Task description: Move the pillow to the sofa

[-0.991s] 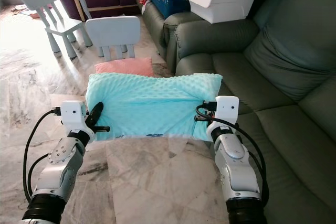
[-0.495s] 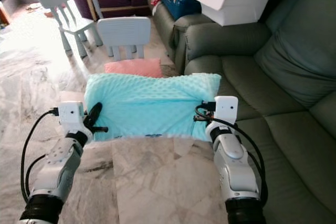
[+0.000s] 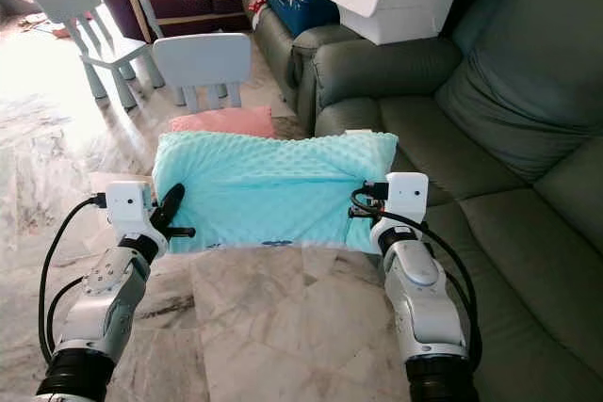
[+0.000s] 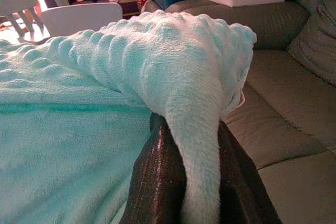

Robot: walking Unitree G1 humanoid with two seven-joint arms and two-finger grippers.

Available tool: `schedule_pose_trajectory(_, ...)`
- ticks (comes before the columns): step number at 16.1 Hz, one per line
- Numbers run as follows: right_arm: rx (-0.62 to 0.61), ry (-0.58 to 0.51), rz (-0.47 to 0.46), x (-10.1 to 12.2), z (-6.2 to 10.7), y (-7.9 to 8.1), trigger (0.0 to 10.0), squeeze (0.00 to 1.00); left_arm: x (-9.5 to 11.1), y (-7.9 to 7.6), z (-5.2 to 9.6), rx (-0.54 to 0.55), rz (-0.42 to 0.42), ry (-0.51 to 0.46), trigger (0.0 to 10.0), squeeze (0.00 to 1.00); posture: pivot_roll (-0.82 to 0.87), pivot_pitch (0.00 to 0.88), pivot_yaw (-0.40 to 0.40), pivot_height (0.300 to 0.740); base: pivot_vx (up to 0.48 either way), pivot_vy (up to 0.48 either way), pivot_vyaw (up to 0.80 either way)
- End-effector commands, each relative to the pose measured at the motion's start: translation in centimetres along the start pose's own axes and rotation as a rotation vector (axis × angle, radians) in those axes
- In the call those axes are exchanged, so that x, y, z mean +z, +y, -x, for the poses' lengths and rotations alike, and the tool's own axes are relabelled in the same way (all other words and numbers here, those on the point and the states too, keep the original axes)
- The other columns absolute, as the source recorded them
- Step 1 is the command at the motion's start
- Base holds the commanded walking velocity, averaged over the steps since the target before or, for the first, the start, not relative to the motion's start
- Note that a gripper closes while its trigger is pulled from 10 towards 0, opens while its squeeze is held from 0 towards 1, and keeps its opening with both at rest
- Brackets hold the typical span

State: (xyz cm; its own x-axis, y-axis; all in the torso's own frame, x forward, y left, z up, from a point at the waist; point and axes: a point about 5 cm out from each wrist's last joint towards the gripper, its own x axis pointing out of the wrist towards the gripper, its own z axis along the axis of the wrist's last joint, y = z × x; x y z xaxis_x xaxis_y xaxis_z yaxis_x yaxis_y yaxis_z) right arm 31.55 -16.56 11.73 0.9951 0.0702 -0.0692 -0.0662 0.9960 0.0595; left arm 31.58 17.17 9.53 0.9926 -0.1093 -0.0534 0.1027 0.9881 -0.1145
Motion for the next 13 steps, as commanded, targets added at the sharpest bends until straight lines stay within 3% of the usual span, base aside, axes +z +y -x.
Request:
schedule_pose_trajectory(1, -0.026, -0.029, 0.004, 0.68, 0.1, -0.59, 10.0, 0.0, 0.45, 0.69, 0.13, 0.023, -0.007, -0.018, 10.0, 0.0, -0.12, 0.027, 0.024, 0.74, 0.251, 0.0, 0.0)
schedule_pose_trajectory(13, -0.025, -0.043, 0.017, 0.83, 0.07, -0.62, 10.0, 0.0, 0.39, 0.71, 0.23, 0.017, -0.016, -0.017, 10.0, 0.0, -0.12, 0.02, 0.029, 0.74, 0.408, 0.0, 0.0)
